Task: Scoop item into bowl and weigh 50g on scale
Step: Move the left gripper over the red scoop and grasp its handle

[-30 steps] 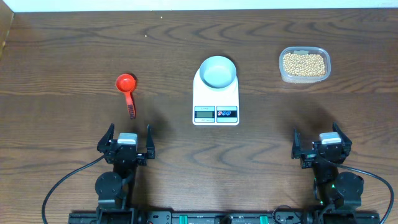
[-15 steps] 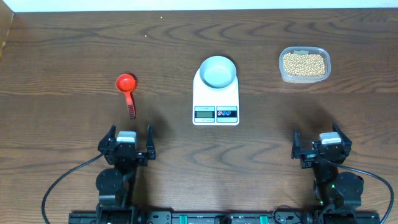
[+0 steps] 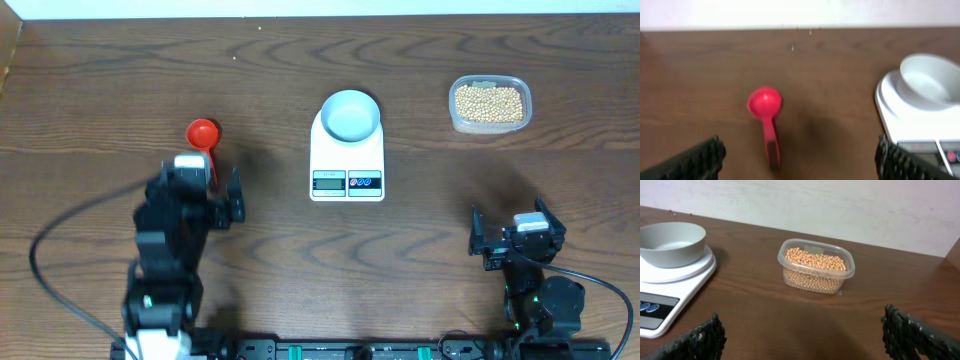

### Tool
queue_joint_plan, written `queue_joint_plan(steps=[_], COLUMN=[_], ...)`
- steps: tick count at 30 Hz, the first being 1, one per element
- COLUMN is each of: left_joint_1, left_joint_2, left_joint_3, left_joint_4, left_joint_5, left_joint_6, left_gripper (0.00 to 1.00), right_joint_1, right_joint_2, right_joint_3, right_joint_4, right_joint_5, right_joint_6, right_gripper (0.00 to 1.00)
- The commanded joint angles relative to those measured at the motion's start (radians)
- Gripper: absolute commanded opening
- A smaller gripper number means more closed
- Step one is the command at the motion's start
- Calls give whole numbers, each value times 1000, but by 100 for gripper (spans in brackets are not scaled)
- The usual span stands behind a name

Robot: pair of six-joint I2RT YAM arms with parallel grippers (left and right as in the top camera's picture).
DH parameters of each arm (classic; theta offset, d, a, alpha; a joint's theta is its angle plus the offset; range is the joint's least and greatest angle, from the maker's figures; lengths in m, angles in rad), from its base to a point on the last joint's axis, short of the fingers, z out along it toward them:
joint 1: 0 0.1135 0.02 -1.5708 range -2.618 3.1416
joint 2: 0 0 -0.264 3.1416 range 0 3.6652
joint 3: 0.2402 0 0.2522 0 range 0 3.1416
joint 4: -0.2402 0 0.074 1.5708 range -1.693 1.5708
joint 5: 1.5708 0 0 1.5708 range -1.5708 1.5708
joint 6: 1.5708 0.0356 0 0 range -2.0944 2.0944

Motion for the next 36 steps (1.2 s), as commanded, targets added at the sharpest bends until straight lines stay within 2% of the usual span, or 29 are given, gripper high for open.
queue_joint_plan(steps=[1, 6, 9, 17, 24, 28, 36], left_joint_1=[6, 47, 82, 117, 204, 252, 261], left_joint_2=[169, 486, 656, 910, 994, 1035, 1157], left_joint_3=[174, 516, 671, 717, 717, 717, 717], left_joint_4=[-82, -361, -467, -418, -302, -263, -217], left_joint_5=[6, 48, 99, 126, 130, 130, 126], left_joint_6=[-21, -61, -61, -26, -4, -4, -5], left_gripper=[98, 98, 98, 98, 98, 79, 59], right_joint_1=[9, 9, 9, 9, 9, 9, 9], right_joint_2=[-6, -6, -6, -6, -6, -6, -6], right_joint_3=[-5, -5, -5, -5, -5, -5, -5], right_joint_4=[2, 2, 2, 2, 2, 2, 2], right_joint_5=[6, 6, 6, 6, 6, 6, 6], right_joint_6=[-7, -7, -7, -7, -7, -7, -7], right_gripper=[99, 99, 99, 99, 99, 99, 99])
